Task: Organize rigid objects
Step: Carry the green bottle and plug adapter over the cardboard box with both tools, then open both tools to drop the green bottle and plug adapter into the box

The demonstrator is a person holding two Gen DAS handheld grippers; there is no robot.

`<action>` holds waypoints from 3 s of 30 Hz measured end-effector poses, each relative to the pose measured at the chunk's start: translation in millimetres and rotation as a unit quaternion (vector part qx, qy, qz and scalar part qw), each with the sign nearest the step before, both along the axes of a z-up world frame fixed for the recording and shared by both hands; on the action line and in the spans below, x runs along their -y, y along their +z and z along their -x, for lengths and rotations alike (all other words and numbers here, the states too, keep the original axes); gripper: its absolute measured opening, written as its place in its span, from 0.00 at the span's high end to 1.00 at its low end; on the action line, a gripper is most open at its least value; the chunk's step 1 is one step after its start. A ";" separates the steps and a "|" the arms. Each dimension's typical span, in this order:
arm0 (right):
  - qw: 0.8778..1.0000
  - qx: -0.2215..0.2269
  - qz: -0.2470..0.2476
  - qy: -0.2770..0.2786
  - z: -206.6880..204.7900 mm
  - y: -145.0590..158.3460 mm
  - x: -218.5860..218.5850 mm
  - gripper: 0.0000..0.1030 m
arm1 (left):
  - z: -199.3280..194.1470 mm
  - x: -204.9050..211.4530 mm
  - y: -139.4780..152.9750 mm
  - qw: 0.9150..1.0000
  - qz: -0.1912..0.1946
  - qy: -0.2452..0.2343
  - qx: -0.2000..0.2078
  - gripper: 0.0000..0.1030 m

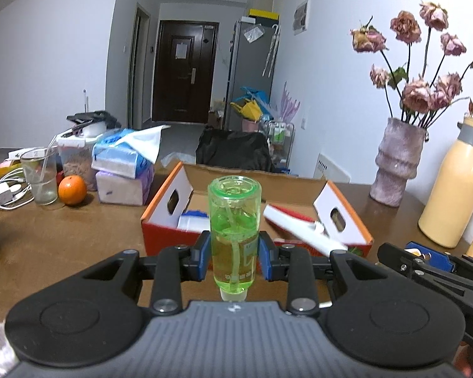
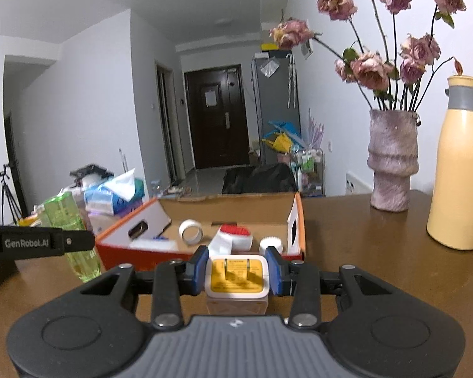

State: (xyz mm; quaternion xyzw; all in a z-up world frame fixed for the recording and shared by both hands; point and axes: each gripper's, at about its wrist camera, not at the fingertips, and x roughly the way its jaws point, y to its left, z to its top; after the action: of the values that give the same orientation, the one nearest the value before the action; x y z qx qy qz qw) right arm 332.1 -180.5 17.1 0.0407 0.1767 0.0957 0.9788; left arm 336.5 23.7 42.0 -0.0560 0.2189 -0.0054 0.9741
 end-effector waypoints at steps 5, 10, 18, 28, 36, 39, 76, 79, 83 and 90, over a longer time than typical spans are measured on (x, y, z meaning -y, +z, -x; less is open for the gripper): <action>1.000 0.013 -0.012 -0.007 -14.2 8.5 2.9 0.63 | -11.0 4.9 7.7 1.000 0.005 -0.003 0.012 0.69; 1.000 0.019 -0.020 -0.010 -27.6 11.1 3.5 0.63 | -24.5 8.2 12.3 1.000 0.012 -0.003 0.020 0.69; 0.999 0.017 -0.027 -0.013 -55.1 10.7 2.6 0.63 | -50.0 9.3 15.5 0.999 0.024 0.005 0.027 0.69; 0.999 0.005 -0.029 -0.016 -93.8 1.7 0.5 0.63 | -87.3 12.2 10.0 0.999 0.024 0.012 0.025 0.69; 0.999 0.006 -0.031 -0.021 -127.6 0.2 -0.5 0.63 | -122.0 12.8 1.9 0.999 0.019 0.020 0.016 0.69; 0.999 0.004 -0.029 -0.022 -142.1 -1.4 -1.2 0.63 | -135.5 12.2 -1.3 1.000 0.014 0.024 0.013 0.69; 0.999 -0.047 0.006 -0.020 -215.6 -17.9 -13.8 0.07 | -200.4 -6.8 -28.0 0.997 -0.039 0.065 0.000 0.00; 0.999 -0.038 0.006 -0.020 -212.0 -15.6 -12.8 0.00 | -197.4 -5.8 -25.5 0.997 -0.043 0.064 0.005 0.00; 0.999 -0.036 0.008 -0.021 -209.9 -12.4 -12.4 0.00 | -197.2 -4.2 -23.7 0.997 -0.045 0.067 0.003 0.00; 0.999 -0.032 0.010 -0.023 -203.7 -8.2 -10.0 0.00 | -192.4 -2.4 -20.6 0.997 -0.046 0.068 0.005 0.00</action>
State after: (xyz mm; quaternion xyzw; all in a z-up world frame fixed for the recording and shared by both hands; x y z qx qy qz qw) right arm 535.8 -170.5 8.9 0.0378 0.2080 0.0701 0.9749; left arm 528.9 26.1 21.3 -0.0261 0.2093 0.0704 0.9750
